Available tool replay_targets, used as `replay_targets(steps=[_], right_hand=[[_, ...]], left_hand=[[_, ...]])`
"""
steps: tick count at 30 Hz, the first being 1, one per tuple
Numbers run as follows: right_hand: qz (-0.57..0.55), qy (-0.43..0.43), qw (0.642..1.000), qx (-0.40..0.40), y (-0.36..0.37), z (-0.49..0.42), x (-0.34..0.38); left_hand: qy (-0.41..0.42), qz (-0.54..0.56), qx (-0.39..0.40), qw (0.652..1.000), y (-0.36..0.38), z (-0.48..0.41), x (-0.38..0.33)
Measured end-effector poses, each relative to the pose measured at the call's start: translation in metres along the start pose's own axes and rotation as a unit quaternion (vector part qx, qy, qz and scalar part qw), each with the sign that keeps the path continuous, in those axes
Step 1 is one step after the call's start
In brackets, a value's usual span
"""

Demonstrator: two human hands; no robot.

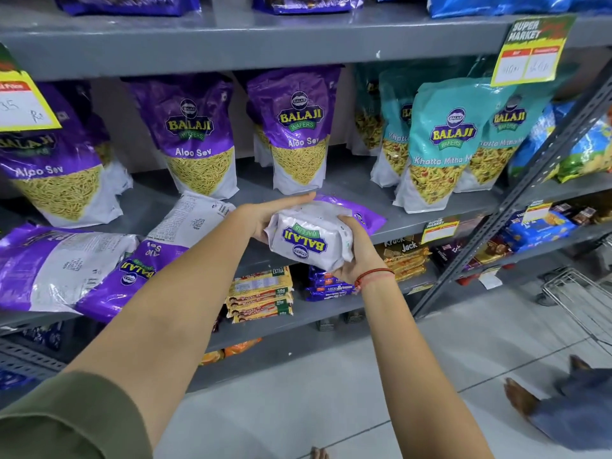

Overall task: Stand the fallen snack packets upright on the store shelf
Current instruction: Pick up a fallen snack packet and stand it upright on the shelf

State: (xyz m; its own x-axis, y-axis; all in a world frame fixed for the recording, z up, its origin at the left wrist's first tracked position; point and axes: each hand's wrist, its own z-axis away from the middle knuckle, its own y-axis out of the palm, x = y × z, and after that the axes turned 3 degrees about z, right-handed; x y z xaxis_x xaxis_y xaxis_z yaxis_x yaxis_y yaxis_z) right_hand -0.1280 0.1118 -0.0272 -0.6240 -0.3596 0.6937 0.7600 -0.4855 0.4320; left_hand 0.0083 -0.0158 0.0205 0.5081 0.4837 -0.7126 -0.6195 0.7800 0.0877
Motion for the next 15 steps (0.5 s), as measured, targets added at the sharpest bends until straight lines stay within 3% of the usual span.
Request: replay_targets(steps=[2, 4, 7, 10, 15], right_hand=[[0.003, -0.007, 1.000, 0.005, -0.007, 0.005, 0.007], [-0.014, 0.007, 0.998, 0.067, -0.015, 0.007, 0.013], [-0.061, 0.033, 0.983, 0.173, -0.022, 0.008, 0.017], [-0.079, 0.020, 0.984, 0.160, -0.029, 0.002, 0.012], [-0.081, -0.074, 0.978, 0.175, -0.020, 0.003, 0.023]], left_hand=[[0.058, -0.015, -0.054, 0.997, 0.010, 0.005, -0.004], [0.113, -0.016, -0.094, 0.989, 0.017, 0.010, -0.007], [0.066, 0.002, 0.006, 0.998, 0.017, 0.010, -0.010], [0.045, -0.001, 0.050, 0.998, 0.013, 0.009, -0.007], [0.096, 0.024, 0.091, 0.991, 0.011, 0.015, -0.006]])
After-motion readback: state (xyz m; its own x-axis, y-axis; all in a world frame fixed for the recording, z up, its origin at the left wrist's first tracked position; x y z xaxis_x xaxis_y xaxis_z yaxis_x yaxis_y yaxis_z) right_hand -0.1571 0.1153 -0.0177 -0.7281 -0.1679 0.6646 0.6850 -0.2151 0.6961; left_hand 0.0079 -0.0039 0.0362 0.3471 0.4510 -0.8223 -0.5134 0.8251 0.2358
